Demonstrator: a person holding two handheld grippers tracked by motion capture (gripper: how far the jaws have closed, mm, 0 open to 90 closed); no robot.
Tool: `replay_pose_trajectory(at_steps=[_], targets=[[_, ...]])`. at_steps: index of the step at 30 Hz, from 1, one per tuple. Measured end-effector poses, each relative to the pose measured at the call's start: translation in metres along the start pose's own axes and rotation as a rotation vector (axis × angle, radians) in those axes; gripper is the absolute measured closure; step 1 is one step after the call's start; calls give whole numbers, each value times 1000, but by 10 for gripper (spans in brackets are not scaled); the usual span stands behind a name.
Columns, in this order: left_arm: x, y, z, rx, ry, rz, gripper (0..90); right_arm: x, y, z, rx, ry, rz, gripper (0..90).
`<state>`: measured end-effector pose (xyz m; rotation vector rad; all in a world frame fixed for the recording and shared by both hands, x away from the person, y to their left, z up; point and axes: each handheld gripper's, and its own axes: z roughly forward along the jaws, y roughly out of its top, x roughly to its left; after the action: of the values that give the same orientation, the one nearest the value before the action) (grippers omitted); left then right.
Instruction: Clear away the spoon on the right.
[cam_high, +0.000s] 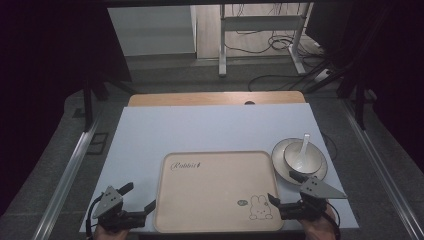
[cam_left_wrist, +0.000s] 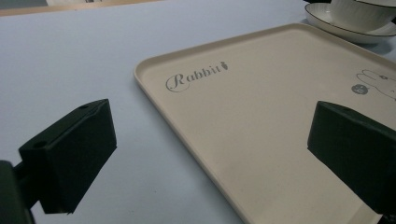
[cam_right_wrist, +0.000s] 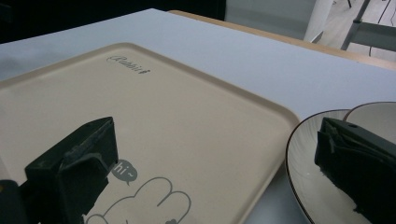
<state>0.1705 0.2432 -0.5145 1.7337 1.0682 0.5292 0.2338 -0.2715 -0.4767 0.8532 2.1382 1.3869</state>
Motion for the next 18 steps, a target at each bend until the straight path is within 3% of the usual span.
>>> replay_pose_trajectory(at_steps=[4, 14, 18], targets=[[0, 0, 0, -2, 0, -2, 8, -2, 3, -2, 6, -10, 1, 0], [0, 1, 2, 0, -3, 1, 8, -12, 11, -6, 13, -13, 58, 4], [0, 1, 2, 0, -5, 7, 9, -12, 13, -7, 17, -18, 44, 4]])
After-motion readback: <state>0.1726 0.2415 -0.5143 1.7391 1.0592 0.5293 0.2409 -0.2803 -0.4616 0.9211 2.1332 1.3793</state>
